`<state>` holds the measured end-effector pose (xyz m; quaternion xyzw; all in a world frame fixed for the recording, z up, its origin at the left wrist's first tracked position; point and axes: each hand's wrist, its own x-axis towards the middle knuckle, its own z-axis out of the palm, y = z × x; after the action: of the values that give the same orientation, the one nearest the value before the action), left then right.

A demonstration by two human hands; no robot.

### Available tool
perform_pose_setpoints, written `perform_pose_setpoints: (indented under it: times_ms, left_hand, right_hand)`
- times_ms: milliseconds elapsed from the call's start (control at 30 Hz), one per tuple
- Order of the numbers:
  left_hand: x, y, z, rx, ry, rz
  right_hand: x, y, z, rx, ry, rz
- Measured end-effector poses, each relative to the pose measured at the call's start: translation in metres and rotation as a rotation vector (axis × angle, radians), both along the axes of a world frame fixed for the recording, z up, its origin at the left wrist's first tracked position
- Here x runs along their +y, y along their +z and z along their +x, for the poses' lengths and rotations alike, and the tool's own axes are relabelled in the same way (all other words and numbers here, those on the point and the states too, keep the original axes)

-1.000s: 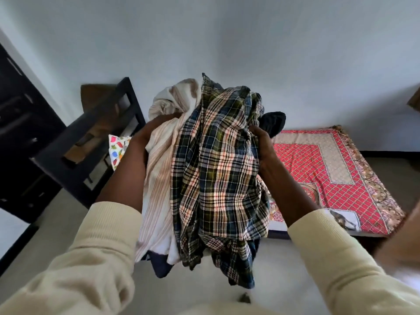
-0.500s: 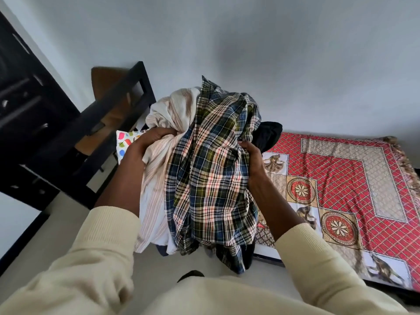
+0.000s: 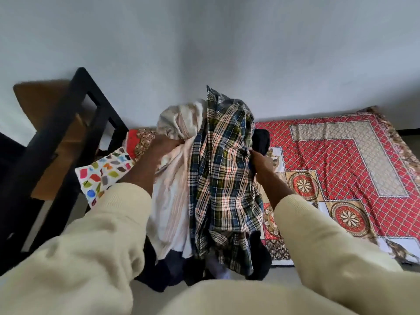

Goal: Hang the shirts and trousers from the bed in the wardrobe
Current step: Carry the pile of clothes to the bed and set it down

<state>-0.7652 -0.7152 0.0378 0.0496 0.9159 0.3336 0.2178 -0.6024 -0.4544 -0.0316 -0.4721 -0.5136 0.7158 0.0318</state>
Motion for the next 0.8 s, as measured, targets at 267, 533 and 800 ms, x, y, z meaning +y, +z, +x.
perform_pose_setpoints:
  times_ms: [267,533,800]
  left_hand:
    - [0.029,-0.097,0.029,-0.024,-0.341,-0.446]
    - [0.036,-0.118,0.044,0.122,-0.545,-0.438]
    - [0.050,-0.118,0.094,0.296,-0.704,-0.461]
  right_hand:
    - [-0.039,-0.060,-0.016,-0.394,0.482,0.651]
    - [-0.096,-0.064,-0.012,-0.362,0.789,0.905]
    - [-0.106,-0.065,0.049,-0.372,0.719,0.992]
